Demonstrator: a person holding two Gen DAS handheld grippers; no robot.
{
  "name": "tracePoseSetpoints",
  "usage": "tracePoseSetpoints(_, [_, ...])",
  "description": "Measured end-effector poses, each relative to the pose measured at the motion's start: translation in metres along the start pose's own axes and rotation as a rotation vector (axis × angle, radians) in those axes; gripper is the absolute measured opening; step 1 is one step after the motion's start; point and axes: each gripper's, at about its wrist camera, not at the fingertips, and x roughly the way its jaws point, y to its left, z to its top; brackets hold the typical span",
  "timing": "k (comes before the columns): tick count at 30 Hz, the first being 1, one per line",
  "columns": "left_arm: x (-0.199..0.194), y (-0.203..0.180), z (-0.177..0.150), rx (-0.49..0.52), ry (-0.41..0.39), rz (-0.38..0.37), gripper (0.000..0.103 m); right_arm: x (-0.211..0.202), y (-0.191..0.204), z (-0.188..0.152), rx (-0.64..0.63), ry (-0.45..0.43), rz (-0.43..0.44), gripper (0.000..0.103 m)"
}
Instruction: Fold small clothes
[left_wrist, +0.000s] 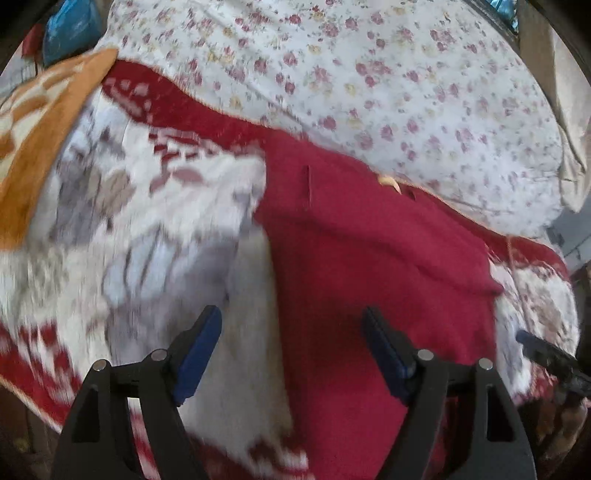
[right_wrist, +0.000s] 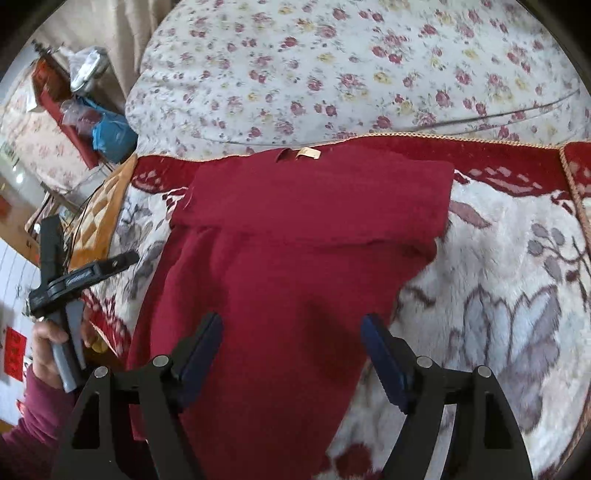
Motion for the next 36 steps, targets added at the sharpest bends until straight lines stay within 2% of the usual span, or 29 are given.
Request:
tracePoseSetpoints(3, [-0.002,0.003,-0.027,-0.011,0.038,-0.006,0.078,-0.011,0.0,-0.019,0.002,0.022,0.004,0.085])
tracePoseSetpoints(6, [0.004,0.001,-0.047,-0.029,0.087,-0.045,0.078,-0.011,0.0,-0.037,-0.014,0.057,-0.021,0.085])
tracePoseSetpoints(11, [0.024,-0.016,-0.057,-0.017,0.113,-0.056,0.076,-0.003,-0.027,-0.053,0.105,0.058,-0.056,0.085])
tracePoseSetpoints(12, [0.026,-0.02,-0.057,-0.007,0.109,-0.051,0.069,-0.001,-0.03,-0.054,0.11,0.051,-0.065,0.083])
tracePoseSetpoints(13, [0.027,-0.021,-0.057,0.003,0.106,-0.027,0.044,0.002,-0.033,-0.055,0.12,0.054,-0.075,0.079])
tracePoseSetpoints(14, [0.027,-0.021,-0.057,0.018,0.104,0.011,0.018,0.003,-0.033,-0.056,0.126,0.053,-0.063,0.071])
tracePoseSetpoints(15, [0.024,-0.017,-0.055,0.019,0.106,0.008,0.005,0.004,-0.032,-0.056,0.126,0.052,-0.05,0.068])
tracePoseSetpoints(17, [0.019,-0.005,-0.053,-0.009,0.122,-0.048,0.006,0.009,-0.031,-0.056,0.123,0.054,-0.05,0.068])
tracePoseSetpoints(21, [0.0,0.006,-0.06,0.039,0.099,-0.053,0.006,0.018,-0.026,-0.057,0.113,0.06,-0.06,0.068])
tracePoseSetpoints(26, [-0.008,0.009,-0.066,0.037,0.089,-0.058,0.006,0.028,-0.014,-0.054,0.058,0.043,-0.103,0.068])
tracePoseSetpoints(28, [-0.008,0.011,-0.064,0.033,0.088,-0.069,0.006,0.032,-0.007,-0.053,-0.004,0.036,-0.13,0.057])
tracePoseSetpoints(29, [-0.007,0.013,-0.063,0.021,0.092,-0.075,0.006,0.034,-0.002,-0.052,-0.057,0.022,-0.186,0.031])
tracePoseSetpoints(30, [-0.006,0.015,-0.063,0.015,0.094,-0.076,0.006,0.033,-0.001,-0.053,-0.071,0.006,-0.196,0.022])
tracePoseSetpoints(31, [-0.004,0.015,-0.063,0.012,0.095,-0.074,0.006,0.031,-0.002,-0.053,-0.061,0.006,-0.184,0.019])
tracePoseSetpoints(32, [-0.003,0.014,-0.064,0.011,0.095,-0.074,0.006,0.026,-0.002,-0.052,-0.065,0.002,-0.183,0.01])
tracePoseSetpoints(36, [-0.005,0.009,-0.066,0.03,0.085,-0.073,0.006,-0.006,-0.007,-0.046,-0.098,-0.055,-0.275,0.009])
